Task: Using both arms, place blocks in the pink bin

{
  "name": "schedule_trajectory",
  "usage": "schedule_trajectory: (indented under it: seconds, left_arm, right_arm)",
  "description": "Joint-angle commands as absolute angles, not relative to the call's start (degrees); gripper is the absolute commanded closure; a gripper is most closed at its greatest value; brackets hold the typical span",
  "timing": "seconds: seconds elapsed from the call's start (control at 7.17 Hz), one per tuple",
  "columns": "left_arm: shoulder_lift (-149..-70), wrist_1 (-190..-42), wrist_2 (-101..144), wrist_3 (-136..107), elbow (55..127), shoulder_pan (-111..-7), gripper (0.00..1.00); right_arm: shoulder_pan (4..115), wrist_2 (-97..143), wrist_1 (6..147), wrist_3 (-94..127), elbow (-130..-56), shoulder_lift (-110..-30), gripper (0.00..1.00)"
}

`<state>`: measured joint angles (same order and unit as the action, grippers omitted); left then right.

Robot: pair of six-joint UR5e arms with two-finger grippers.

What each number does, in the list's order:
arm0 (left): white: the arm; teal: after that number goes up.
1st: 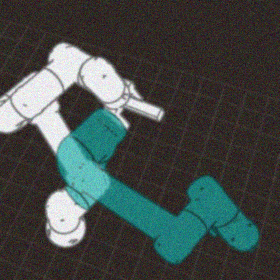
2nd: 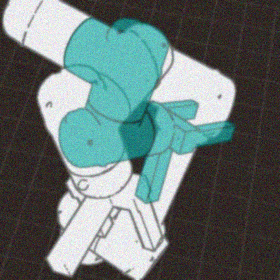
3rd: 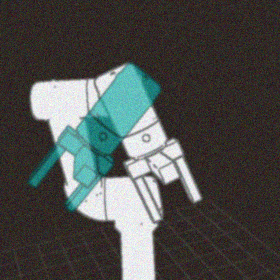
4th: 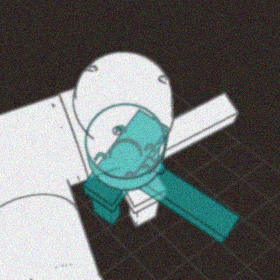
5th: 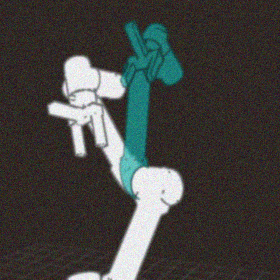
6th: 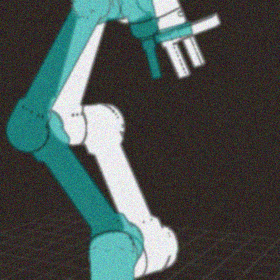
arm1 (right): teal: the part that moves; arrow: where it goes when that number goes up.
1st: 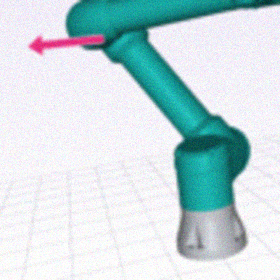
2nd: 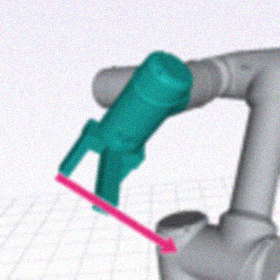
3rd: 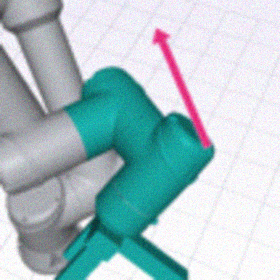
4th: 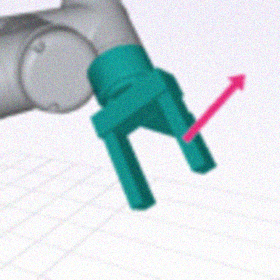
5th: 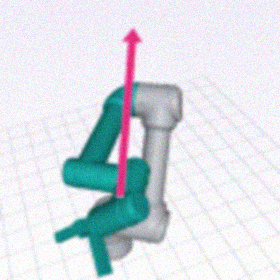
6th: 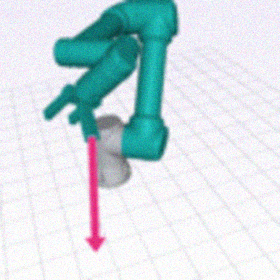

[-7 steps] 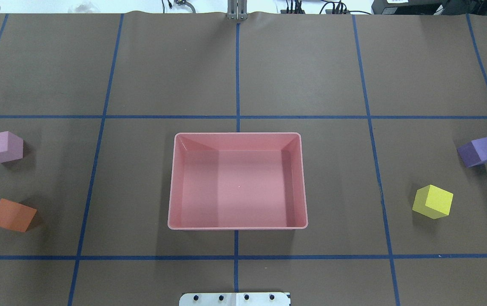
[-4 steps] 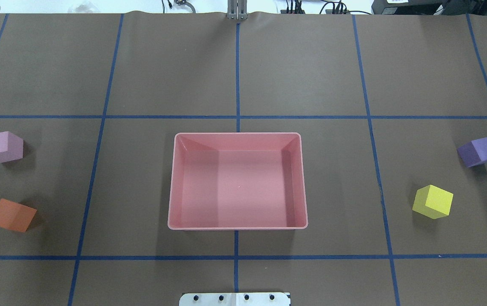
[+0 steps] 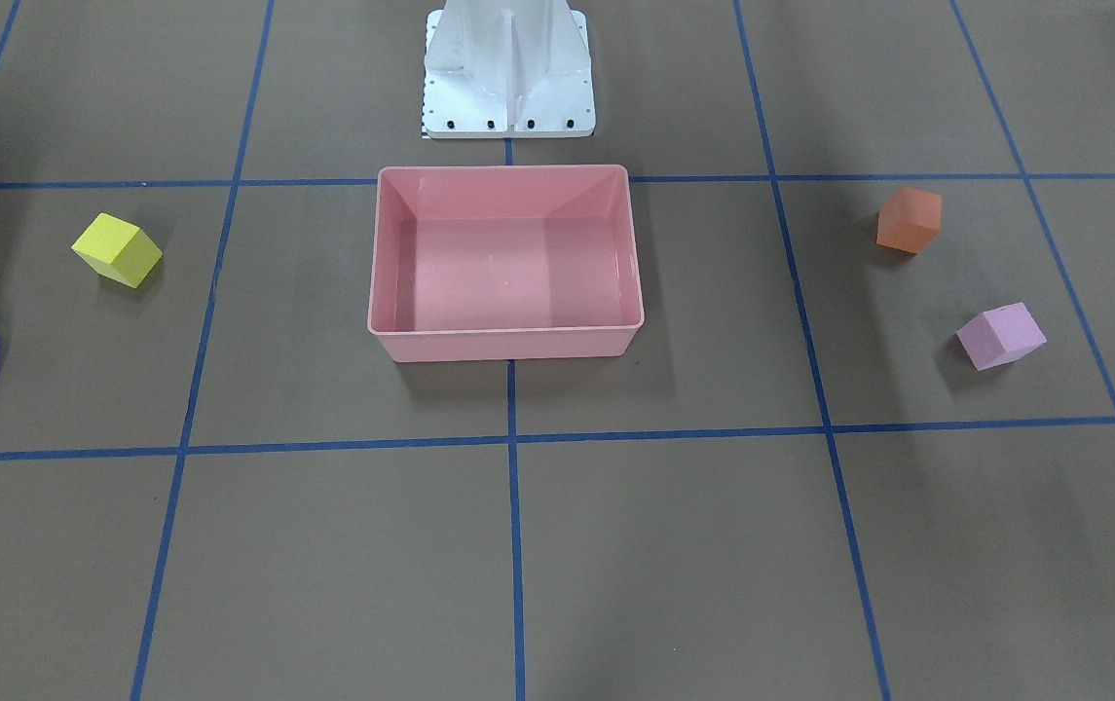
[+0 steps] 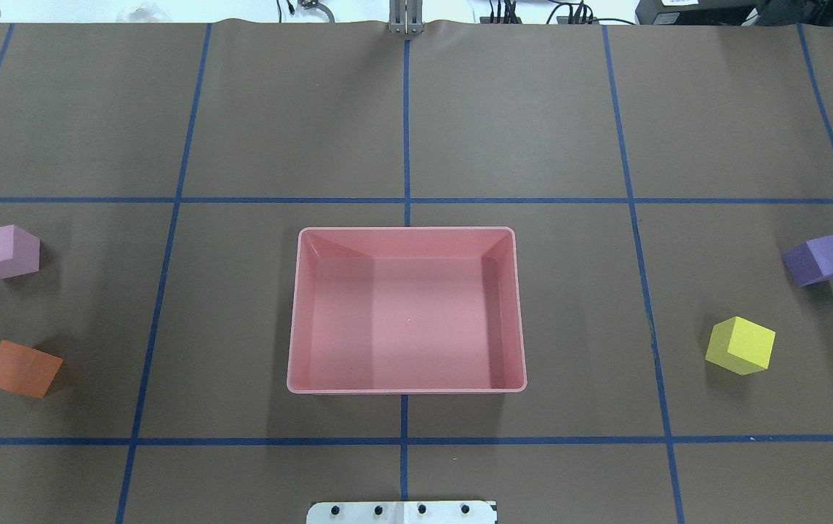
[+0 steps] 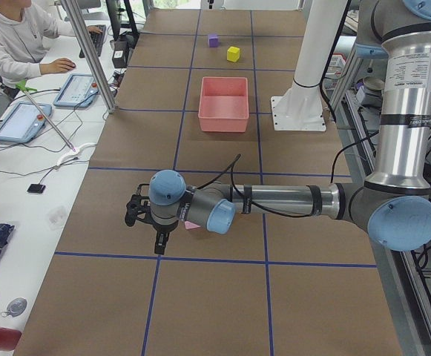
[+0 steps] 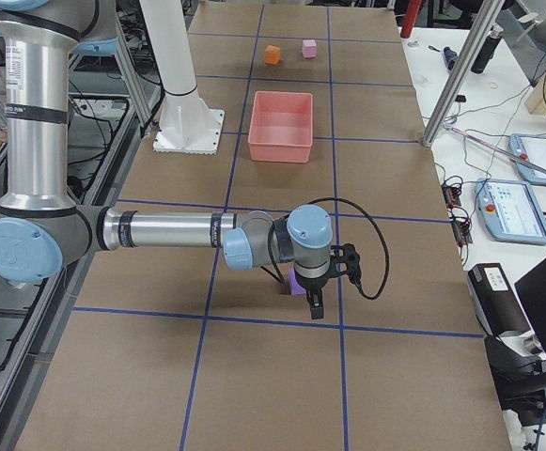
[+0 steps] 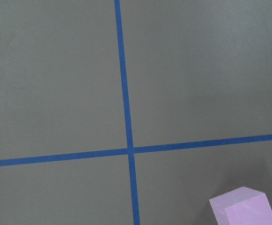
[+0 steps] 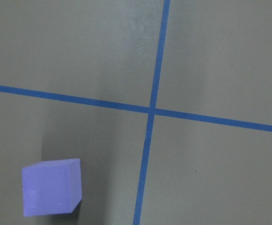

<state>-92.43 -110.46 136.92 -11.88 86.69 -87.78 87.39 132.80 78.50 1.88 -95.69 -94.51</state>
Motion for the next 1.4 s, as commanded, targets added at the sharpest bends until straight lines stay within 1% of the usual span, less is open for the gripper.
schedule_trajectory:
  seconds: [0.0, 0.14, 0.42, 0.56, 0.84, 1.26]
  left_arm:
    - [-96.4, -110.57, 136.85, -12.83, 83.5, -86.58, 0.0]
    - [-96.59, -110.83, 137.02, -12.74, 83.06, -86.49, 0.0]
    - [-96.06, -115.56, 139.12, -13.88, 83.59, -80.37, 0.0]
    - [-95.02, -116.1, 138.09, -22.15, 83.41, -77.9, 0.0]
    - [-94.75, -121.61, 136.5, -42.54, 83.32, -73.33, 0.0]
    - [-93.78, -125.15, 129.75, -49.04, 83.32, -66.64, 0.0]
  right_arm:
    - [87.28, 133.85, 77.17, 1.93, -95.97, -94.4, 0.0]
    - [87.19, 137.6, 76.65, 2.02, -95.98, -94.39, 0.0]
    - [81.86, 138.61, 76.46, 9.35, -97.72, -94.13, 0.0]
    - [79.56, 137.65, 76.46, 13.84, -98.69, -93.7, 0.0]
    - [79.1, 137.29, 76.46, 14.15, -98.7, -93.78, 0.0]
    - [79.1, 137.37, 76.38, 14.06, -98.79, -94.13, 0.0]
